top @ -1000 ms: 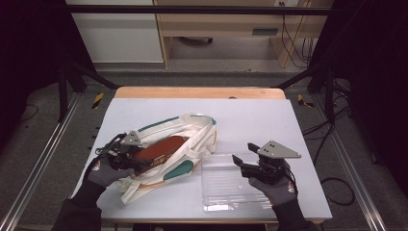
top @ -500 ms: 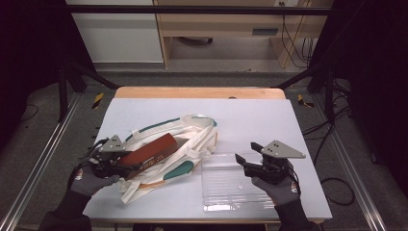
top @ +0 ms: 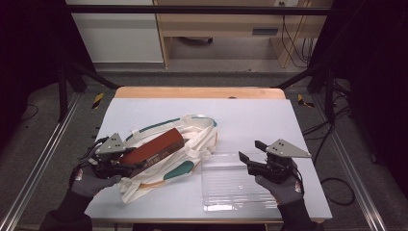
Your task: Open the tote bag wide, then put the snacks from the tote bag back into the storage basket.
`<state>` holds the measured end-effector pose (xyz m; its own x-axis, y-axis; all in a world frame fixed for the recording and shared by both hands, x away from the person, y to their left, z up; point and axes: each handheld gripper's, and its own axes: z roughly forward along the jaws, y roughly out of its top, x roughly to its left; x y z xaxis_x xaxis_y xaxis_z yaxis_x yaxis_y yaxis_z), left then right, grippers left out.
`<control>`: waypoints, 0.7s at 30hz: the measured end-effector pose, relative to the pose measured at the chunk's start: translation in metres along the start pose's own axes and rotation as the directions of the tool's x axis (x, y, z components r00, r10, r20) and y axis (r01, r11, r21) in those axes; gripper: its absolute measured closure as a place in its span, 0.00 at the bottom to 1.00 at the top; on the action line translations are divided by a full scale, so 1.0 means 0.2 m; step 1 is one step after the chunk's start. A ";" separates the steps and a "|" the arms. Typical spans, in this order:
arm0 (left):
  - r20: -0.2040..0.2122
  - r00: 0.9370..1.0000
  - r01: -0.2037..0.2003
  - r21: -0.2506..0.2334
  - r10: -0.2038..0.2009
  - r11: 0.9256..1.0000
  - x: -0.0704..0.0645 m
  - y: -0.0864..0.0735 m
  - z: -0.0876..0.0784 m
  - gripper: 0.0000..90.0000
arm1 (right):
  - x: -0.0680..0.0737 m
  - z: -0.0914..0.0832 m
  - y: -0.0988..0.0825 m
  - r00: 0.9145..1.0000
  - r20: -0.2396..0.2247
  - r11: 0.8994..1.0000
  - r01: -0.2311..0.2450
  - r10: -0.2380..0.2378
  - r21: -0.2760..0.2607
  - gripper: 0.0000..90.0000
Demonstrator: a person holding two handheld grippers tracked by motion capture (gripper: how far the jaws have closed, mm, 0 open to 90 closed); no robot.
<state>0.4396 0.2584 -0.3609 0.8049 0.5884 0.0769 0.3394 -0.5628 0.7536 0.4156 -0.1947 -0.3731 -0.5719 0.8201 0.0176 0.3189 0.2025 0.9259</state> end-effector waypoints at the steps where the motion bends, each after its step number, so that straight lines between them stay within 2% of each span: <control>1: 0.000 1.000 -0.005 -0.004 0.005 1.000 -0.01 0.01 0.00 0.48 | 0.00 0.00 0.00 1.000 0.001 1.000 0.001 -0.001 -0.001 0.36; 11: 0.053 0.997 -0.056 -0.039 0.058 0.998 -0.12 0.11 0.04 0.48 | -0.05 -0.03 0.00 0.999 0.034 1.000 -0.012 0.012 -0.011 0.34; 17: 0.103 0.990 -0.092 -0.062 0.098 0.994 -0.21 0.17 0.06 0.48 | -0.08 -0.05 0.00 0.998 0.061 1.000 -0.020 0.021 -0.013 0.33; 21: 0.123 0.983 -0.127 -0.054 0.133 0.990 -0.27 0.20 0.09 0.48 | -0.11 -0.06 0.00 0.996 0.090 1.000 -0.023 0.025 -0.017 0.33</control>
<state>0.4189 0.1945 -0.3472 0.8968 0.4321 0.0954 0.2074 -0.6009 0.7719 0.4203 -0.2192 -0.3686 -0.4934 0.8698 0.0066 0.3192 0.1740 0.9316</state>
